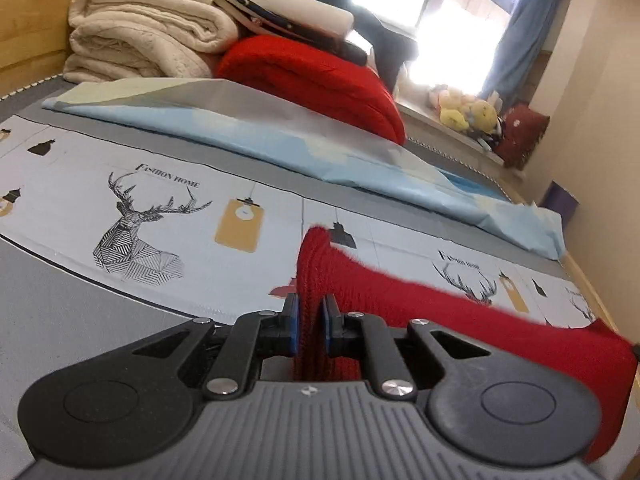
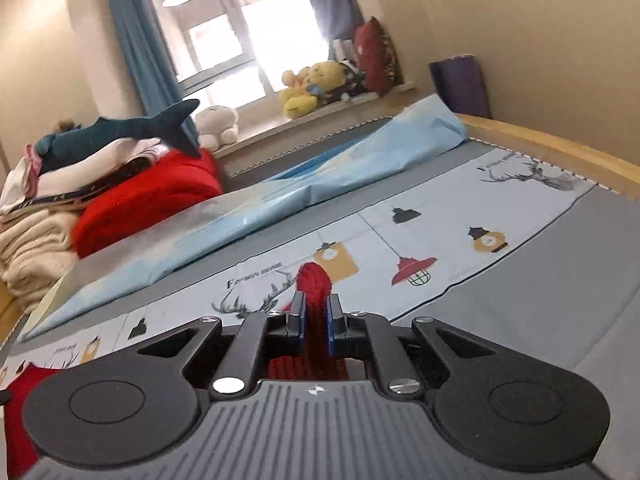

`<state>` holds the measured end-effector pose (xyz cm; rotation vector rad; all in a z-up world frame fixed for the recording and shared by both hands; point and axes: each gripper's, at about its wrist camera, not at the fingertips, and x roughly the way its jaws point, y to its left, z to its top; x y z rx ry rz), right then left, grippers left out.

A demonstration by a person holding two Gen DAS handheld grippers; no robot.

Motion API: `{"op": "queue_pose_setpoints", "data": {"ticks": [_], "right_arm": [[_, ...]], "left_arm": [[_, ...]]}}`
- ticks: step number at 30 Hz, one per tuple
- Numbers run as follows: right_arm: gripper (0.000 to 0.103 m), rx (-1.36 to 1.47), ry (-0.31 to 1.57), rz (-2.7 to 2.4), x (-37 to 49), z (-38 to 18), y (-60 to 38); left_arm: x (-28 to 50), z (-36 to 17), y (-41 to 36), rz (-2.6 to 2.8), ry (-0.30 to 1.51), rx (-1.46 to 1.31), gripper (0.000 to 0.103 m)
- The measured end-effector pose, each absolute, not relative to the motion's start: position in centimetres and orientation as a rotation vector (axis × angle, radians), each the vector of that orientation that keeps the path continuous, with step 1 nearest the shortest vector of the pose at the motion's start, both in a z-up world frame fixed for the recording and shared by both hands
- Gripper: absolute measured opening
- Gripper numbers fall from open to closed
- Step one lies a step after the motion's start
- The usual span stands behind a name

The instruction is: Fold small clothes

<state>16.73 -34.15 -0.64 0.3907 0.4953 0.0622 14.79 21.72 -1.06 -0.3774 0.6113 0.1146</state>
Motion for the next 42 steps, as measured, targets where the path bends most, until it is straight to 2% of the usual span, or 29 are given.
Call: {"op": "queue_pose_setpoints", "data": {"ticks": [2, 4, 5, 6, 8, 11, 12, 18, 19, 20, 21, 22, 26, 29, 32, 35, 36, 38, 42], "right_arm": [[0.011, 0.422, 0.594, 0.043, 18.0, -2.2, -34.5], [0.015, 0.460, 0.750, 0.042, 19.4, -4.4, -34.7], [0.015, 0.458, 0.817, 0.026, 19.8, -5.4, -34.7], [0.023, 0.445, 0.874, 0.010, 20.0, -6.1, -34.7], [0.036, 0.431, 0.964, 0.025, 19.9, -7.2, -34.6], [0.038, 0.420, 1.058, 0.048, 19.1, -8.2, -35.0], [0.040, 0.424, 1.079, 0.058, 18.7, -8.4, -35.3], [0.040, 0.436, 1.176, 0.162, 16.3, -9.2, -36.5], [0.037, 0.422, 1.175, 0.192, 15.7, -9.1, -36.5], [0.015, 0.408, 1.163, 0.219, 15.2, -8.8, -36.4], [0.013, 0.394, 1.141, 0.238, 14.7, -8.4, -36.3], [0.012, 0.389, 1.101, 0.249, 14.2, -7.8, -36.4], [0.012, 0.490, 0.932, 0.253, 13.2, -5.6, -38.3], [0.012, 0.415, 1.069, 0.193, 13.6, -7.6, -37.5], [0.013, 0.330, 1.194, 0.137, 14.4, -9.6, -36.1], [0.017, 0.333, 1.148, 0.119, 14.6, -9.0, -35.7], [0.027, 0.340, 1.120, 0.105, 14.5, -8.5, -36.0], [0.043, 0.358, 1.076, 0.079, 14.4, -8.0, -36.2], [0.045, 0.382, 1.087, 0.097, 14.5, -8.3, -36.1]], "left_arm": [[15.7, -2.5, 22.3, 0.080, 0.705, -0.458, 0.015], [16.5, -4.5, 22.9, 0.076, 0.852, -0.520, 0.024], [16.7, -5.4, 22.9, 0.095, 0.926, -0.525, 0.033], [16.7, -6.2, 23.0, 0.107, 0.988, -0.525, 0.037], [16.3, -7.4, 22.9, 0.087, 1.093, -0.541, 0.038], [15.1, -8.6, 22.3, 0.018, 1.206, -0.513, 0.039], [14.8, -8.5, 22.0, -0.007, 1.218, -0.489, 0.039], [12.1, -8.1, 20.2, -0.155, 1.250, -0.344, 0.038], [11.6, -8.1, 20.1, -0.172, 1.252, -0.322, 0.037], [11.1, -7.9, 19.9, -0.190, 1.245, -0.301, 0.023], [10.6, -7.5, 19.9, -0.200, 1.230, -0.276, 0.015], [10.4, -7.1, 20.2, -0.197, 1.203, -0.273, 0.014], [9.4, -6.3, 24.3, -0.139, 1.099, -0.549, 0.013], [9.2, -8.1, 21.3, -0.193, 1.254, -0.344, 0.013], [9.0, -9.5, 18.9, -0.200, 1.323, -0.180, 0.019], [9.1, -8.8, 19.7, -0.158, 1.271, -0.238, 0.030], [9.1, -8.5, 20.1, -0.140, 1.246, -0.264, 0.036], [9.2, -8.4, 20.9, -0.113, 1.220, -0.295, 0.040], [9.9, -8.7, 21.2, -0.072, 1.221, -0.301, 0.040]]}}
